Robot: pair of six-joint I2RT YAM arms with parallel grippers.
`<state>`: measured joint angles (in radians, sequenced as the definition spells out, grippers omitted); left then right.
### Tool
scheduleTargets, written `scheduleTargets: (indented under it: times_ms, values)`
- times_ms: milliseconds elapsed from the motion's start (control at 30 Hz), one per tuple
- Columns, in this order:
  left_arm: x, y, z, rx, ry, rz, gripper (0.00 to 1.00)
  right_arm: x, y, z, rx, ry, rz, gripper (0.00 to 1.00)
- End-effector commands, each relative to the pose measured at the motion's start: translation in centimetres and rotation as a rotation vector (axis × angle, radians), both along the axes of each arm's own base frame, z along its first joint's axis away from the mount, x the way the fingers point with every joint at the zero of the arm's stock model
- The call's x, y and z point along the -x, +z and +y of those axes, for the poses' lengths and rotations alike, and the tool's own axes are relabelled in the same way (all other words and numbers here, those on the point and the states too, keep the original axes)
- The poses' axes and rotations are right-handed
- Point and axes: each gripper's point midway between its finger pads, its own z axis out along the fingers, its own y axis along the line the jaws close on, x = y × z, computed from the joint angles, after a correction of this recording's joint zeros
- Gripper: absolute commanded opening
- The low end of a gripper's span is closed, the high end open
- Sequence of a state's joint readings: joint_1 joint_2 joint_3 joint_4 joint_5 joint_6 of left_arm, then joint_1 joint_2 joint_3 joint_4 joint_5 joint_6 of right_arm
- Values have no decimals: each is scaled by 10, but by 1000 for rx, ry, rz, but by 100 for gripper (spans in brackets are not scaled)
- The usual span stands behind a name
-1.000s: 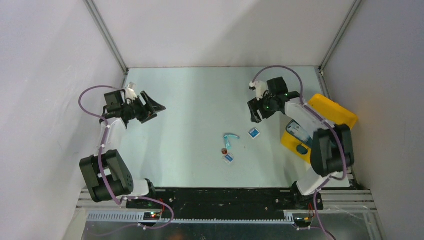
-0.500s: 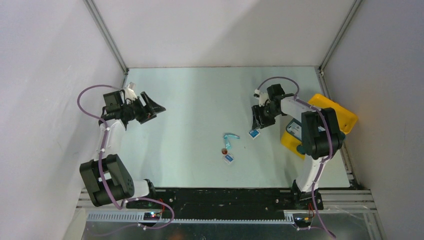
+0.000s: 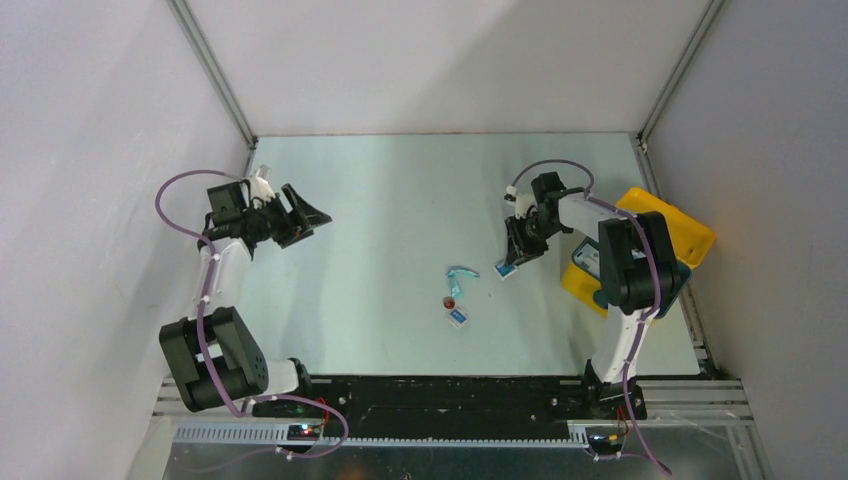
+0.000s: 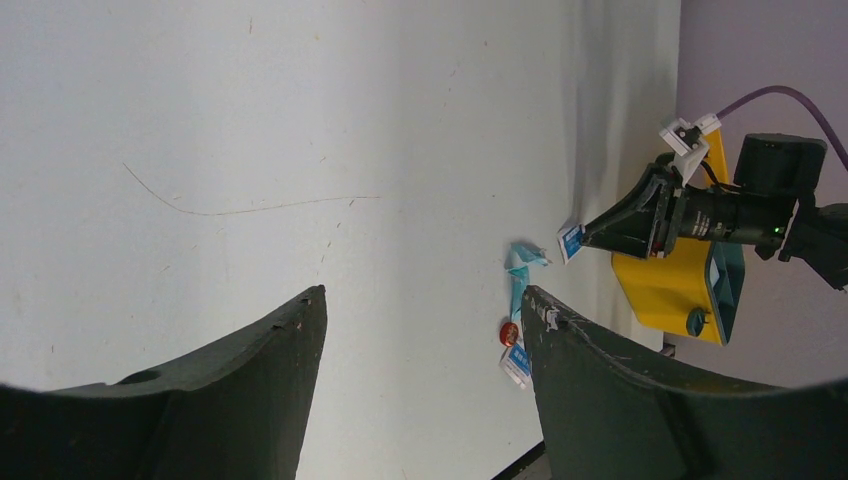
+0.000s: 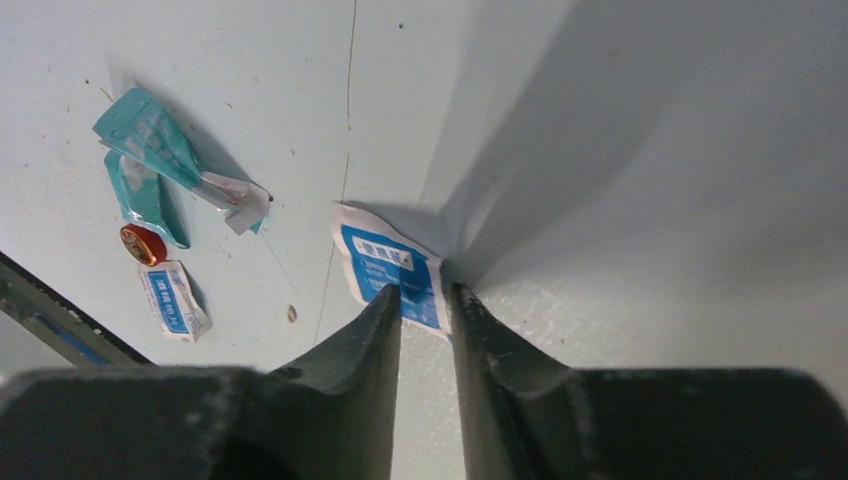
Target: Organize the medicine kit
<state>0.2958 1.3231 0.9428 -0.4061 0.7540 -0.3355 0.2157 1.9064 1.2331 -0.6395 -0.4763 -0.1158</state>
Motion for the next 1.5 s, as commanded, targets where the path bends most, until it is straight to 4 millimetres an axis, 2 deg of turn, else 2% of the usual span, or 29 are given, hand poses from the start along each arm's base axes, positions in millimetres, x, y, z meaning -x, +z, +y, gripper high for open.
scheduleTargets:
  times_ms: [0,67,167,300,333,367,400,500,533,567,633,667,700,800,900,1033,1233,1300,1467]
  values:
    - [-6,15,1,-34,-18,-62,76,2,1,2,17,30,1,22]
    - [-6,14,1,-35,-17,-61,76,1,5,2,15,39,-18,10]
    - [-5,14,1,-34,-17,-61,76,-2,25,3,-7,57,-75,2]
    - [-5,14,-1,-29,-22,-59,76,-4,76,2,-69,88,-208,0]
    - [-5,14,-1,-30,-22,-58,76,-3,98,1,-91,90,-267,0]
    - [-5,14,-2,-31,-25,-58,76,-1,106,-1,-99,97,-286,0]
    - [-6,13,-3,-32,-27,-56,76,-1,125,-6,-117,84,-334,0]
    - [-7,12,-5,-32,-35,-53,76,2,161,-18,-170,44,-414,0]
    - [-8,13,-6,-33,-37,-55,76,3,177,-30,-179,3,-455,0]
    - [-9,12,-7,-31,-41,-52,76,4,186,-35,-196,-13,-476,0]
    - [-10,13,-9,-31,-49,-54,76,4,208,-59,-204,-86,-537,0]
    - [-10,13,-10,-31,-52,-54,76,6,220,-77,-194,-137,-579,0]
    - [-10,13,-12,-30,-56,-51,76,7,226,-85,-191,-159,-598,0]
    - [-10,12,-15,-27,-69,-49,76,17,244,-134,-103,-285,-679,0]
    - [-11,13,-18,-22,-79,-50,76,32,249,-183,-17,-458,-700,0]
    - [-11,13,-22,-19,-93,-49,76,53,239,-228,-20,-672,-650,0]
    - [-12,13,-26,-9,-107,-47,76,85,202,-268,-18,-858,-505,0]
    - [-12,13,-27,-9,-110,-45,76,93,191,-276,-11,-893,-469,0]
    - [-14,12,-29,-10,-115,-41,76,101,170,-291,41,-932,-423,0]
